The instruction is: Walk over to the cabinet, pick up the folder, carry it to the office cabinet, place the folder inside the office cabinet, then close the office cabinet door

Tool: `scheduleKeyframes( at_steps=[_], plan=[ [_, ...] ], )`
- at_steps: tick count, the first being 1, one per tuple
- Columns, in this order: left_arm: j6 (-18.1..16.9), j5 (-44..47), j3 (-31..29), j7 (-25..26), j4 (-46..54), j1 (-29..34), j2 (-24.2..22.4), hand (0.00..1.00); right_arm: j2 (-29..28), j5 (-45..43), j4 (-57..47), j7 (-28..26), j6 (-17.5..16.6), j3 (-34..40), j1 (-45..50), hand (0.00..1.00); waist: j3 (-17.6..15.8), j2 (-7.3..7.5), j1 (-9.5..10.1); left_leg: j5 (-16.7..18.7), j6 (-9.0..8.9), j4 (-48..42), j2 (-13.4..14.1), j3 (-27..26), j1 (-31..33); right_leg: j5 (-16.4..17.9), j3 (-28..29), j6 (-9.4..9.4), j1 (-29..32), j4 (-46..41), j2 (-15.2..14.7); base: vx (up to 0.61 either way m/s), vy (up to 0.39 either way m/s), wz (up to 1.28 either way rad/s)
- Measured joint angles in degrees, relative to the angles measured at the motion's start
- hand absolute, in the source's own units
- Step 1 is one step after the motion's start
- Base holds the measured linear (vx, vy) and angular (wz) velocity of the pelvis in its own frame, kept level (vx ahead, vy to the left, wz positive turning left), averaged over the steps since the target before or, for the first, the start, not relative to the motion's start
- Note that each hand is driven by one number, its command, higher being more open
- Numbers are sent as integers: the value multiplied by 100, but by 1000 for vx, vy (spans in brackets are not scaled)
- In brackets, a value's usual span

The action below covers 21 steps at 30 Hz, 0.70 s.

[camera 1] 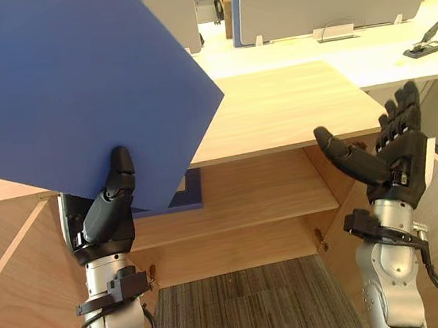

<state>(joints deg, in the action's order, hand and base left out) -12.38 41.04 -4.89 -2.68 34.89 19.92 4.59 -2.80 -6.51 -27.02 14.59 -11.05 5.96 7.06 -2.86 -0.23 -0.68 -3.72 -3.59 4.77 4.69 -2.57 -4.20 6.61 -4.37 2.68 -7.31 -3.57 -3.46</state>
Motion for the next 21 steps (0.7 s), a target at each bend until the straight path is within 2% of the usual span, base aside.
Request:
scheduleKeyframes(
  at_steps=[6,13,16,18,21],
  plan=[
    [1,-424,3,-376,-39,-152,504,0,602,-1448,8,-757,-37,-65,-466,100,19,-30,2,-9,11,3,-15,-6,-9,-7,6,13,6,-17,-13,0,0,0],
    [5,-853,176,-546,-180,-236,1216,0,2084,-3323,586,-1615,-26,-369,-1502,100,31,-25,12,-15,17,12,-17,-13,-24,-16,14,27,5,-28,-13,0,0,0],
    [4,-889,333,-653,-180,-240,1539,0,2667,-3905,859,-1905,72,-786,-1833,100,33,-24,15,-16,18,13,-18,-13,-22,-23,17,38,7,-28,-14,0,0,0],
    [5,-912,521,-737,-180,-241,1969,0,3307,-4371,1088,-2180,166,-1268,-2223,100,35,-23,17,-18,21,14,-18,-13,-11,-28,18,44,18,-28,-15,0,0,0],
    [1,-896,636,-779,-184,-241,2345,0,3958,-4814,1234,-2480,212,-1655,-2652,100,41,-15,25,-21,25,14,-19,-13,6,-35,18,55,33,-27,-15,0,0,0]
  ],
)
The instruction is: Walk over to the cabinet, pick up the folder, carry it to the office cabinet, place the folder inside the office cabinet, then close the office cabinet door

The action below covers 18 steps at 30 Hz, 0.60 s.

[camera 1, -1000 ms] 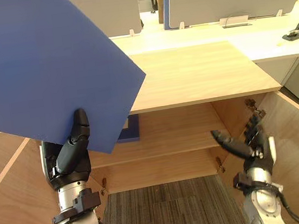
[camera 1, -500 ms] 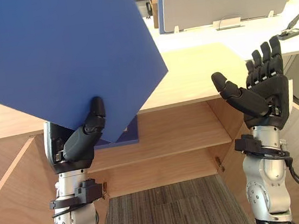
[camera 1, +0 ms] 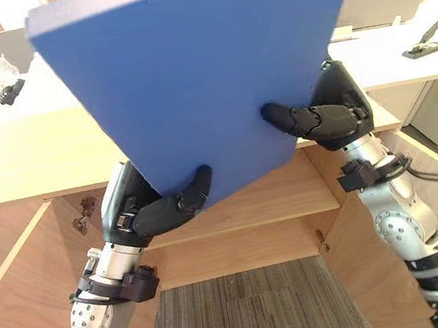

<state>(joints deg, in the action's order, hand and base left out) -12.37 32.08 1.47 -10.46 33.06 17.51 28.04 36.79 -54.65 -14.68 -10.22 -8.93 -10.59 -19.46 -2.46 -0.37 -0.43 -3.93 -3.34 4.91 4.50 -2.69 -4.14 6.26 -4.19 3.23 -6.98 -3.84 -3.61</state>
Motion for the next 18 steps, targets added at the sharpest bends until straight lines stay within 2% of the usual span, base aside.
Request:
scheduleKeyframes(
  at_steps=[6,7,14,15,18],
  plan=[
    [-12,376,-6,28,-25,2,528,0,1099,-724,322,-181,-1,-742,-772,100,45,26,17,-4,5,2,-3,-3,35,-14,5,15,34,1,-2,0,0,0],
    [-40,447,-4,39,-49,3,657,0,1333,-856,323,-210,0,-901,-889,0,63,32,25,-5,6,2,-3,-4,53,-15,5,14,53,1,-2,0,0,0],
    [-167,623,166,119,-145,2,1084,0,2253,-889,304,-538,-7,-1453,-1371,0,116,37,63,-22,6,2,-3,-15,102,-32,11,7,100,1,-2,0,0,0],
    [-207,624,216,124,-197,2,1106,100,2327,-874,304,-598,-26,-1473,-1372,0,138,38,73,-22,6,3,-2,-15,105,-32,11,6,104,1,-2,0,0,0],
    [-240,687,382,123,-417,1,1128,100,2502,-830,295,-807,-97,-1536,-1372,0,194,30,90,-24,3,5,-2,-20,124,-33,15,5,136,0,-1,-11,1,-1]
  ],
)
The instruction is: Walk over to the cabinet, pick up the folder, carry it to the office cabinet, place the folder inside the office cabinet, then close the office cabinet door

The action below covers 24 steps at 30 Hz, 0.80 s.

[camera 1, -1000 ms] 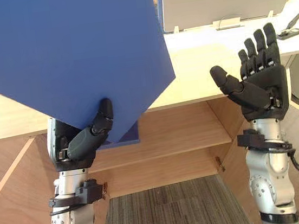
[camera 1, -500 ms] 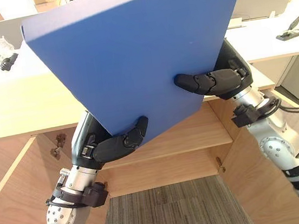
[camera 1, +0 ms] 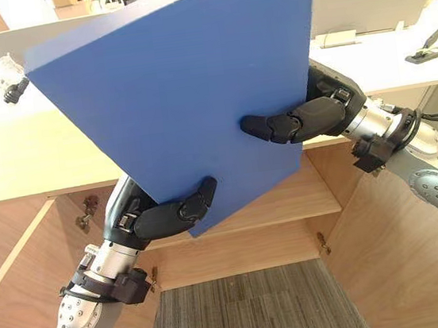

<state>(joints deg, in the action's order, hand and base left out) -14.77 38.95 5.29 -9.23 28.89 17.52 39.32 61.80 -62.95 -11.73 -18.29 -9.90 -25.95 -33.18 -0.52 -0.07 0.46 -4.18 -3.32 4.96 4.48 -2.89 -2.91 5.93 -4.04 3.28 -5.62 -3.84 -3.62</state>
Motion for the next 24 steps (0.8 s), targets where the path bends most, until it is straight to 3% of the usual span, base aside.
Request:
scheduleKeyframes(
  at_steps=[4,7,9,11,14,18,21,23,24],
  plan=[
    [-17,3,531,-93,-512,-61,301,100,85,339,-82,-44,-7,-25,1,0,51,-15,7,-17,8,2,0,-19,55,-7,14,-10,76,-24,-1,-22,4,-2],
    [204,247,1357,-710,-1173,-239,567,100,-70,797,-274,-47,-8,-112,0,0,79,-23,24,-21,11,3,4,-91,77,-8,89,-12,152,-60,0,-25,11,-11],
    [586,411,2184,-1244,-1837,-462,725,100,-250,901,-275,-41,14,-402,0,0,84,-15,4,-24,15,6,4,-124,80,-16,119,-11,176,-70,-1,-20,9,-8],
    [909,434,2624,-1508,-2424,-513,735,100,-464,893,-284,-60,61,-598,0,0,86,-7,-65,-28,17,6,6,-141,101,-21,139,-9,217,-81,0,-22,8,-7],
    [1288,429,2889,-1643,-3659,-514,601,100,-703,884,-352,-137,121,-746,5,0,83,4,-84,-43,17,7,29,-191,156,-43,202,-21,291,-86,20,-13,3,-8],
    [1389,-88,2679,-1381,-5085,-515,-19,100,-914,917,-593,-126,171,-734,70,0,104,65,-46,-43,17,21,47,-221,179,-57,234,-42,320,-49,35,-18,1,-4],
    [1323,-958,1616,-1012,-6266,-525,-1346,100,-1627,1384,-1121,-22,182,-214,720,0,155,155,69,-43,17,24,52,-225,218,-63,236,-51,354,-33,39,0,0,0],
    [1265,-1803,401,-443,-7404,-733,-2421,100,-2397,2125,-1292,131,129,-113,1036,0,191,209,83,-43,17,9,64,-227,216,-72,237,-66,347,-16,53,0,0,0],
    [1260,-2038,144,-294,-7635,-790,-2581,100,-2558,2330,-1301,160,107,-114,1121,0,203,226,87,-44,17,8,69,-227,216,-75,237,-71,342,-10,60,0,0,0]
  ],
)
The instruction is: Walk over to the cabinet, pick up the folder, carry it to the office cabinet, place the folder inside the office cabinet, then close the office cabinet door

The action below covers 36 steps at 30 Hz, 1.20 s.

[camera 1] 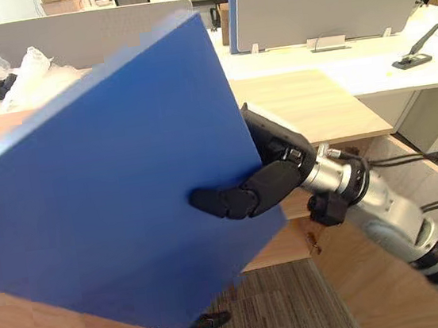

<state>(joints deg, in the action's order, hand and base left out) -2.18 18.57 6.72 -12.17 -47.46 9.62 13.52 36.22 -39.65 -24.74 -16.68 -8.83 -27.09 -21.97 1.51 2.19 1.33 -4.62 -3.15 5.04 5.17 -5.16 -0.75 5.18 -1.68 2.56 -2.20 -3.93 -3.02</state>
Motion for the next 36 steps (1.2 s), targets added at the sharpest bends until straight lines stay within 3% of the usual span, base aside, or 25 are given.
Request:
scheduleKeyframes(
  at_steps=[2,4,5,7,12,18,21,24,26,27,29,32,36],
  plan=[
    [-14,-690,-778,582,-631,-105,-319,100,-376,829,15,127,-76,-68,336,0,16,24,6,-7,-8,-2,28,2,-7,-13,0,-20,-18,20,28,0,0,0],
    [-15,-1071,-1194,998,-979,-77,-378,100,-401,1475,205,261,-159,-354,573,0,18,28,-3,-11,-11,-3,51,7,-29,-22,-1,-35,-53,37,51,-17,-6,1],
    [-11,-1260,-1314,1349,-1146,-18,-376,100,-369,2268,530,391,-232,-688,716,0,8,14,-2,-19,-18,0,64,22,-49,-33,-12,-52,-86,68,64,-37,-9,3],
    [-13,-1367,-1462,1533,-1207,69,-394,100,-248,2964,1109,542,-346,-1176,723,0,-4,-4,2,-30,-21,20,75,42,-48,-37,-24,-59,-95,78,71,-56,-6,6],
    [-61,-1683,-1552,1771,-1400,70,-475,100,226,5934,3375,720,-371,-2779,594,0,-214,-66,202,-100,-37,27,68,222,24,-47,-190,-49,-109,86,70,-59,0,16],
    [-110,-1688,-1576,1785,-1400,7,-610,100,90,7135,4971,780,-422,-2853,453,0,-443,-292,149,-124,-28,25,55,273,90,-90,-258,-26,-103,142,76,-14,4,6],
    [-150,-1685,-1436,1800,-1369,-26,-610,100,-326,7352,5862,850,-359,-2397,422,0,-545,-361,158,-124,-28,20,58,312,103,-90,-297,-26,-122,166,89,23,-7,6],
    [-146,-1689,-1407,1811,-1344,-132,-686,100,-1285,6773,7068,984,5,-808,426,0,-732,-482,156,-131,-21,2,41,408,101,-89,-396,-26,-193,183,82,13,-4,15],
    [-138,-1686,-1408,1815,-1327,-143,-741,100,-1781,5565,7513,1244,368,217,413,0,-780,-531,173,-133,-20,2,33,453,102,-88,-440,-24,-204,184,77,0,5,13],
    [-111,-1666,-1419,1837,-1275,-141,-779,100,-2039,4521,7669,1529,506,744,332,0,-827,-558,198,-136,-21,1,31,464,104,-88,-450,-23,-207,184,76,-1,9,4],
    [-93,-1642,-1424,1884,-1241,-143,-803,100,-2285,3665,7865,1793,589,1141,167,0,-849,-567,204,-140,-22,0,30,468,103,-88,-455,-23,-211,183,76,0,0,0],
    [-69,-1534,-1424,1941,-1232,-156,-836,100,-2599,1514,8051,2181,590,1583,-91,0,-886,-574,205,-155,-20,-1,21,493,102,-88,-479,-23,-222,179,68,-10,5,3],
    [40,-1345,-1424,1977,-1105,-151,-859,100,-2881,-826,8052,2391,422,2068,-241,0,-974,-571,216,-186,-14,23,-11,598,96,-77,-585,-8,-280,184,40,-34,7,14]
  ],
)
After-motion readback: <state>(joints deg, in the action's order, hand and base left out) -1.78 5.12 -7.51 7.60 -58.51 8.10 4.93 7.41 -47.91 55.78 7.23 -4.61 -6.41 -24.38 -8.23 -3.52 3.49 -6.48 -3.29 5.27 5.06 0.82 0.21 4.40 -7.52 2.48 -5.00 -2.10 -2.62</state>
